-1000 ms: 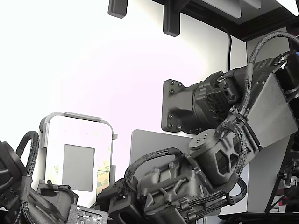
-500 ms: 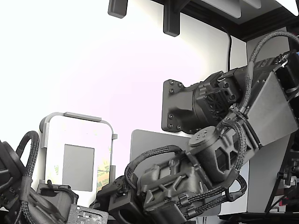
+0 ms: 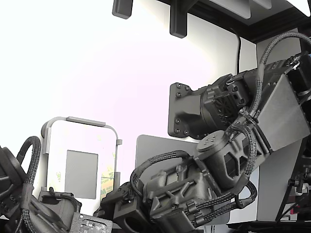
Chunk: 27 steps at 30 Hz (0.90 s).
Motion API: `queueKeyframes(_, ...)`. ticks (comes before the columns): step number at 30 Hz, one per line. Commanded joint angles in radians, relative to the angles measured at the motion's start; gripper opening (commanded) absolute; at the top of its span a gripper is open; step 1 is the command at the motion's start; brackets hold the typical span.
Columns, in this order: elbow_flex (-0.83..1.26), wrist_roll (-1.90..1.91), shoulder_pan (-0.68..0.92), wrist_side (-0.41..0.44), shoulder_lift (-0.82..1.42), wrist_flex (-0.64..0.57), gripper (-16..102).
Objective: Peel off protective film from adhesive tape.
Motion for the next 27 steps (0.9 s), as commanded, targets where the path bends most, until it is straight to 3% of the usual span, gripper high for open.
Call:
queueKeyframes(1, -0.035, -0.003, -0.015, -0.002, 0.028, 0.011, -10)
queueKeyframes(27, -0.054, -0.008, -0.017, 0.008, 0.041, 0.061, -10)
